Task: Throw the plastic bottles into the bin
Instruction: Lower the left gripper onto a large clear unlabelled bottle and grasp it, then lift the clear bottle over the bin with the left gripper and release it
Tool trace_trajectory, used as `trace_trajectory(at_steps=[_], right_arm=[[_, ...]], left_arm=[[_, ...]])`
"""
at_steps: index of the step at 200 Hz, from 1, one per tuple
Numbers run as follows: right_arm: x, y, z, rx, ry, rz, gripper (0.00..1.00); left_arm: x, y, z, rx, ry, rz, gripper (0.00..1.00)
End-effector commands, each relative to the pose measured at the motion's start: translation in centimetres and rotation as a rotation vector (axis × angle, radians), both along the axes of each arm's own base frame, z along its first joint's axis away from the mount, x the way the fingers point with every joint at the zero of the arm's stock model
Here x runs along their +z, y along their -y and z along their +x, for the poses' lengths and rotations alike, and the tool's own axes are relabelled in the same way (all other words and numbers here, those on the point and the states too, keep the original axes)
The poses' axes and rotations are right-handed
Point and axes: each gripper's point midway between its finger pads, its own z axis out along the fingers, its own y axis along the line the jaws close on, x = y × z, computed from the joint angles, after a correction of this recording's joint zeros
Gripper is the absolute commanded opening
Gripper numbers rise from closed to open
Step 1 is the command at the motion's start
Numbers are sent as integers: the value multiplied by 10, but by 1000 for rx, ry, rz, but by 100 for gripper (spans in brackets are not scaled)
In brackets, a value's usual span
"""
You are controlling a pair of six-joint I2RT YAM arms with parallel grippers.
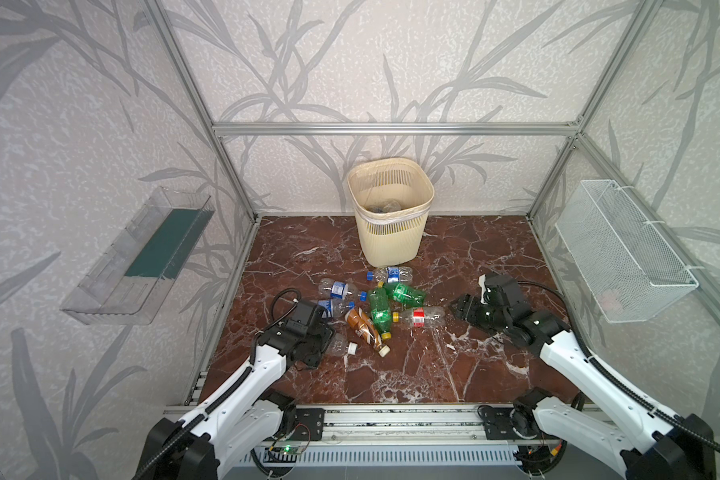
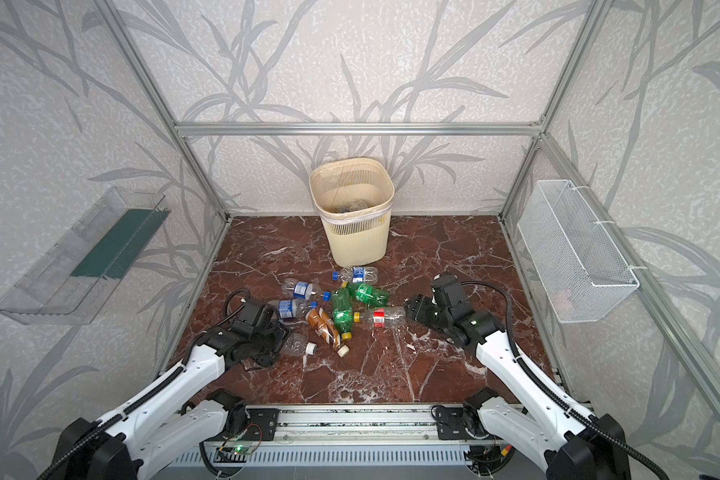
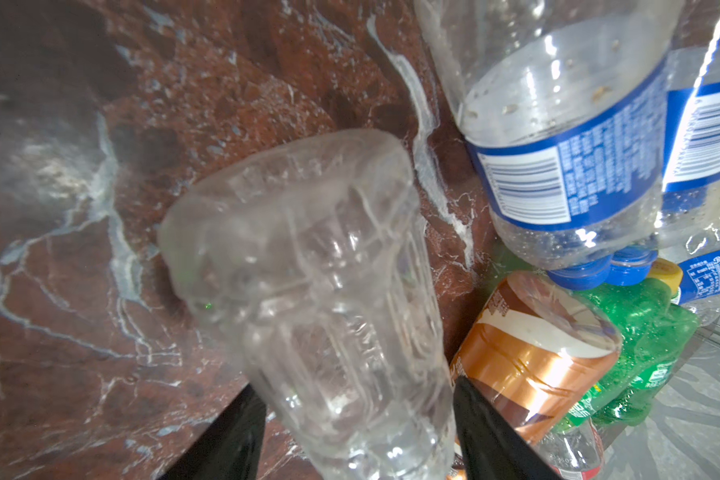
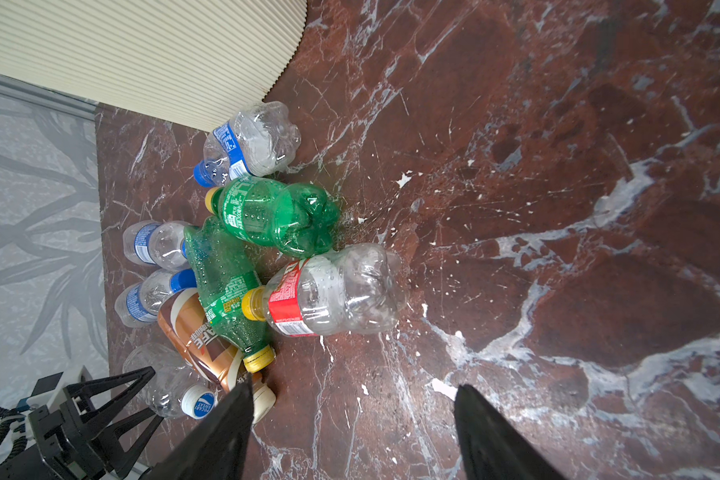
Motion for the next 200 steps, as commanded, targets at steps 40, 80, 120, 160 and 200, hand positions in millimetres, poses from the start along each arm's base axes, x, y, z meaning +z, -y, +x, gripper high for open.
trace_trajectory(at_steps=[40, 80, 120, 160, 200], right_arm=[[-7, -4, 1, -1, -17, 12, 76], [-7, -6, 3, 2, -16, 19, 75], [-6, -6, 4, 4, -13, 19, 75], [-8, -6, 3, 4, -17, 14, 75], [-9, -5, 3, 5, -18, 9, 74]], left_arm=[[-17, -17, -30, 13, -70, 56, 70], [-21, -18, -41, -2, -94, 54, 70], [-22, -19, -49, -20, -107, 49, 65], [-21, -16, -49, -39, -95, 36, 62], [-15, -14, -45, -93, -67, 49, 63]])
